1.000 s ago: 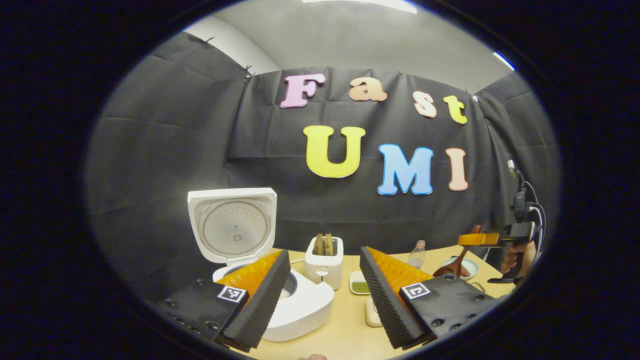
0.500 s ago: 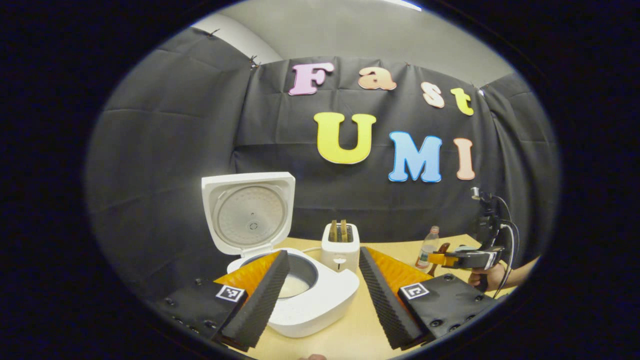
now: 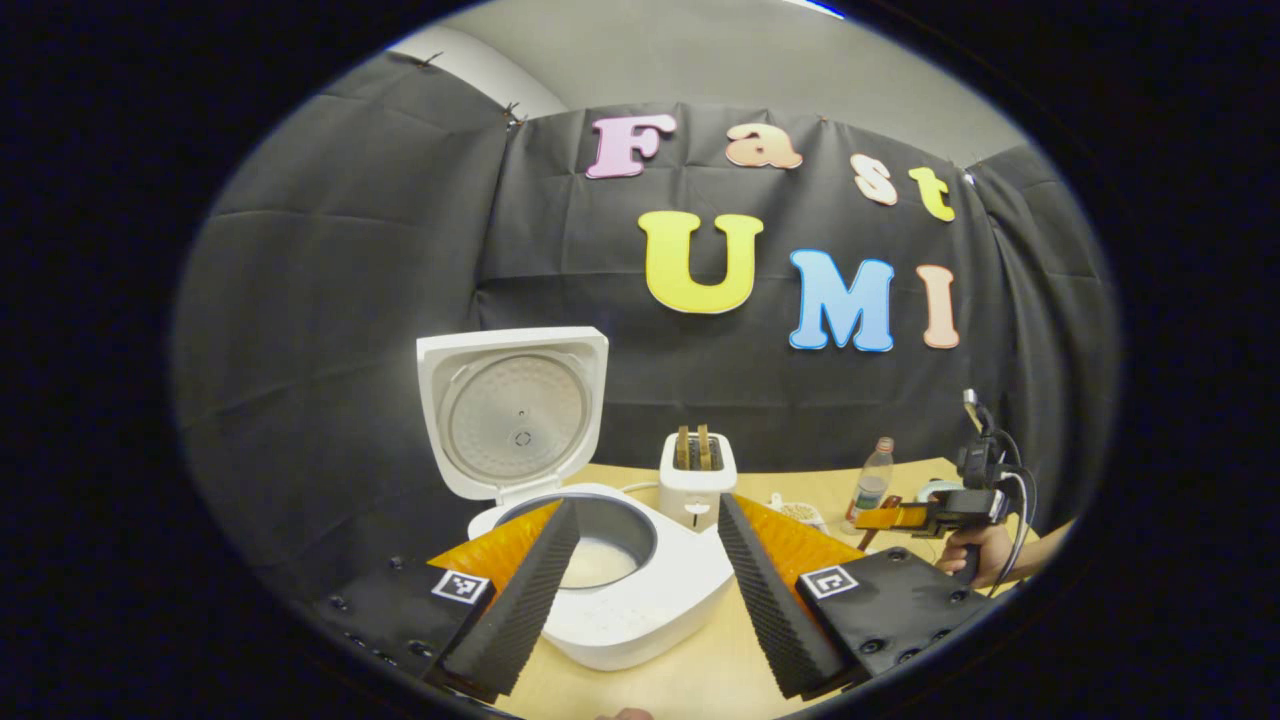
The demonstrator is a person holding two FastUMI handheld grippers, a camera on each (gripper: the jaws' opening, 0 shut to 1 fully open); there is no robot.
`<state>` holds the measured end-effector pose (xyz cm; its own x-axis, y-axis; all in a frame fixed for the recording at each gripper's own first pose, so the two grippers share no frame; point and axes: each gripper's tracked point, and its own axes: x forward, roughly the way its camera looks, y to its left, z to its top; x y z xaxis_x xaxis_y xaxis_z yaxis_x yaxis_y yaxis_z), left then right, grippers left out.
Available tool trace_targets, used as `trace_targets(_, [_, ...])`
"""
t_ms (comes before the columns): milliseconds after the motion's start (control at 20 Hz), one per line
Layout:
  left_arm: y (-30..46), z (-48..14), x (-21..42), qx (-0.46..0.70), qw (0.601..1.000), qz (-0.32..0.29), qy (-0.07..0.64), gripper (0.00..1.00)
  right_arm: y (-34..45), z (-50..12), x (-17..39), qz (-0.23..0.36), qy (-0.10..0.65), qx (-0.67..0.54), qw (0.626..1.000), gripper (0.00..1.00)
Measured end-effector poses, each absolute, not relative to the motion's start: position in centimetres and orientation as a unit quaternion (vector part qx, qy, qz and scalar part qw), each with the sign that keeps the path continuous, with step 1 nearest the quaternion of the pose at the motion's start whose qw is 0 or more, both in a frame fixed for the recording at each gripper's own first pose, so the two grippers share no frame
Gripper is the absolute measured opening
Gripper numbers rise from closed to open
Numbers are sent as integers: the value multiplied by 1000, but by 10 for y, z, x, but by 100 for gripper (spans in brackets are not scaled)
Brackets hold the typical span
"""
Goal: Close the left gripper, press the button to open the rice cooker; take a wooden spoon from the chopstick holder with the right hand, scoop a spoonful of rice and pour it into the rice cooker, then put the wooden spoon back into the chopstick holder.
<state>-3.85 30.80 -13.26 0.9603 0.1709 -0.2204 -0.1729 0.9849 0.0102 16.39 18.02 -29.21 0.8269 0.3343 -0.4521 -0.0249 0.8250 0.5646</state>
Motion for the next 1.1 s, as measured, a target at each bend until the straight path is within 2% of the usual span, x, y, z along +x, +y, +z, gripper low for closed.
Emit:
trace_targets(200, [307, -126, -36, -21, 991, 84, 100, 94, 141, -268, 164, 74, 246, 397, 881, 7])
trace_targets(250, [306, -122, -37, -27, 992, 82, 97, 100, 130, -261, 164, 71, 237, 415, 876, 7])
trace_targets(400, [311, -121, -37, -28, 992, 85, 93, 94, 105, -226, 164, 73, 199, 458, 863, 7])
trace_targets(550, [308, -121, -36, -25, 992, 81, 90, 97, 97, -192, 158, 83, 167, 491, 851, 7])
trace_targets(600, [308, -121, -35, -22, 993, 78, 88, 94, 96, -181, 156, 89, 157, 505, 844, 7])
trace_targets(700, [305, -122, -34, -17, 994, 69, 88, 97, 102, -160, 152, 107, 142, 541, 822, 7])
trace_targets(800, [304, -123, -35, -19, 994, 60, 87, 94, 115, -144, 153, 123, 127, 582, 793, 7])
trace_targets(1100, [326, -123, -41, -31, 994, 66, 77, 94, 181, -133, 162, 175, 140, 599, 769, 7])
